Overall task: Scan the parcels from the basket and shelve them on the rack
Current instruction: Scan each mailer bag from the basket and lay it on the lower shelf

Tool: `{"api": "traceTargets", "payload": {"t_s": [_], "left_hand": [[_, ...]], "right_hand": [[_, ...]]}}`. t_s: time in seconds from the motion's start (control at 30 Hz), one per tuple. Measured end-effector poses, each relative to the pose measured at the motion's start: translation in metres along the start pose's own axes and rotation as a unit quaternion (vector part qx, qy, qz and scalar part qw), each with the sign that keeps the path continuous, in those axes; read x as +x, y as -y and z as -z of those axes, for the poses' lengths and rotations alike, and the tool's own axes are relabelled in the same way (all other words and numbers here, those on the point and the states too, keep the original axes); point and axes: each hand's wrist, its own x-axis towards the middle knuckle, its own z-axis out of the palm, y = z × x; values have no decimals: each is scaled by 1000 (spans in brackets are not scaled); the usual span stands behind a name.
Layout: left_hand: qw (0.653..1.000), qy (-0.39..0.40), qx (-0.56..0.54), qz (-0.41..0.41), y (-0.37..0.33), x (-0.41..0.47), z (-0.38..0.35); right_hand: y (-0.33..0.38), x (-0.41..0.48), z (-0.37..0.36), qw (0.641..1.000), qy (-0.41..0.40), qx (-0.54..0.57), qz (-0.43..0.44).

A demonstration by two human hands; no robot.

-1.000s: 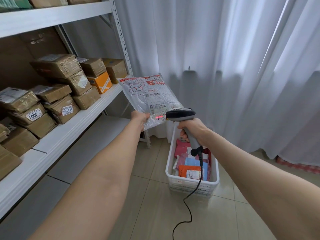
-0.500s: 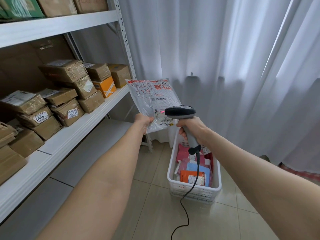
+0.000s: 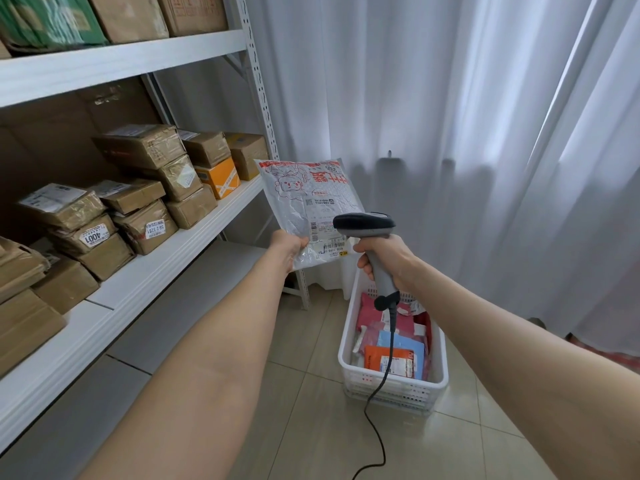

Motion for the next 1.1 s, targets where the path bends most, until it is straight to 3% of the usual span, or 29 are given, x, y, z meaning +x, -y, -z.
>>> {"api": "traceTargets", "payload": {"t_s": [0.43,0.6,0.8,0.97,1.1], "left_hand": [[1000,8,-6,-5,-1,2,17],[999,25,-12,-34,-13,1,41],[996,39,-39,-73,-33,-5,81],[991,129,-30,-25,-42,-18,113],[986,164,-28,3,-42,-18,132]], "right_hand": [[-1,-1,-8,999,-3,36,-1],[3,5,-13,986,-84,144,-1],[9,20,-25,974,-179,136,-2],[14,23,-50,971,-121,208,-16],[15,33,-74,979,-144,145,-15]]}}
